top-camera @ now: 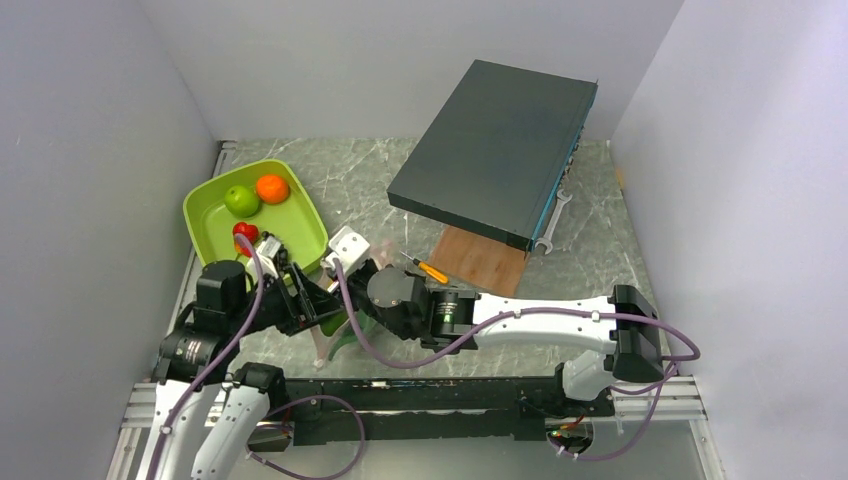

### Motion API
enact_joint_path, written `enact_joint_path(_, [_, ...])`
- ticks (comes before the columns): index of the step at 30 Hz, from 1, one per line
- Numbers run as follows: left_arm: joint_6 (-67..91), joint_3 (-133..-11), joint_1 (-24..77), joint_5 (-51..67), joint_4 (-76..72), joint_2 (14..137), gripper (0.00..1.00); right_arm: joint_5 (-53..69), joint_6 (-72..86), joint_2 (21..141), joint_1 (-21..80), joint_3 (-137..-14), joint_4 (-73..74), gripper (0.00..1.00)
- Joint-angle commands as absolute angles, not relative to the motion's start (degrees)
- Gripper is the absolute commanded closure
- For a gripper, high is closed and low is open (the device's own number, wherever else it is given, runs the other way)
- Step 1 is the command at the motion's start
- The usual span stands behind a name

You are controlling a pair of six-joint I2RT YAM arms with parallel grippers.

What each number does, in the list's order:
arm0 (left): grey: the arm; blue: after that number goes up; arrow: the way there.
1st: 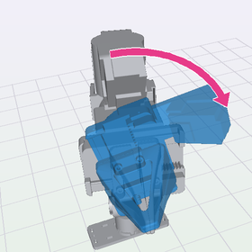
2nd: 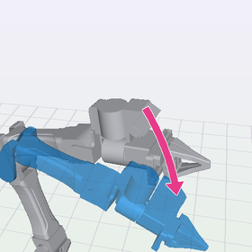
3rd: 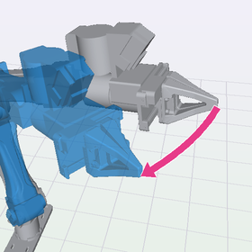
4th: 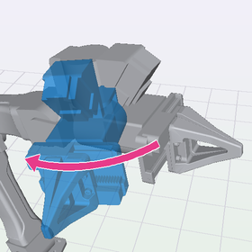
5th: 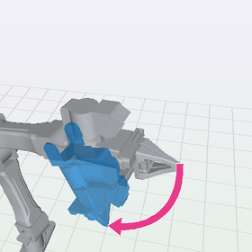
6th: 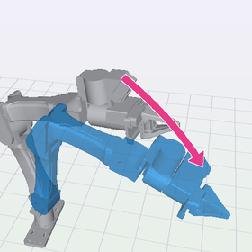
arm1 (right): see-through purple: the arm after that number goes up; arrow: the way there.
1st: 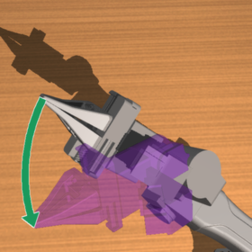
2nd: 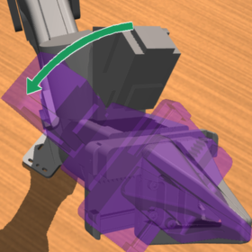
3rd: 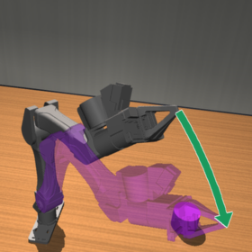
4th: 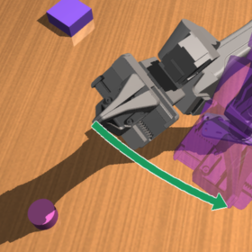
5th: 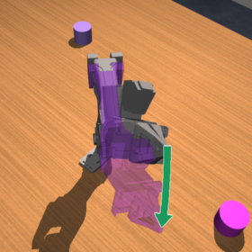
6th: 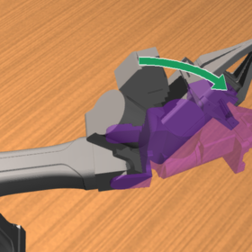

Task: Place the food in the zip-top bag and seal the zipper
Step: Place the fake fruit in the zipper food storage bag.

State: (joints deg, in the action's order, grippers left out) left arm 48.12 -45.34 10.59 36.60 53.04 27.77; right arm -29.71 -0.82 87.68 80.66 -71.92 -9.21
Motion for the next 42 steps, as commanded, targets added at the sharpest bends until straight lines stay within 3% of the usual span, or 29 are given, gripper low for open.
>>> enact_joint_path(1, [48.0,-46.8,10.6,33.0,51.0,24.2,0.25,-28.8,10.0,87.1,78.6,-76.7,-6.0,1.0])
enact_joint_path(11, [50.1,-40.3,10.6,35.9,48.7,15.7,0.28,-24.9,14.9,87.5,76.2,-78.1,-4.8,1.0])
enact_joint_path(15, [49.9,-40.1,10.6,35.1,47.3,14.9,0.34,-23.7,15.4,87.8,76.0,-78.7,-5.3,1.0])
enact_joint_path(23, [49.7,-44.9,10.7,33.5,45.5,16.5,0.71,-23.3,15.5,88.1,76.2,-79.2,-4.7,1.0])
enact_joint_path(33, [50.6,-48.8,10.6,33.9,44.7,25.0,0.99,-22.6,15.4,88.2,77.8,-79.2,-4.3,1.0])
enact_joint_path(36, [50.6,-50.4,10.6,33.9,47.6,28.2,1.0,-23.0,13.2,88.3,78.7,-78.6,-5.1,1.0])
enact_joint_path(42, [57.1,-49.0,10.6,28.0,45.4,25.6,0.89,-24.3,8.5,87.5,81.0,-75.3,-8.4,1.0])
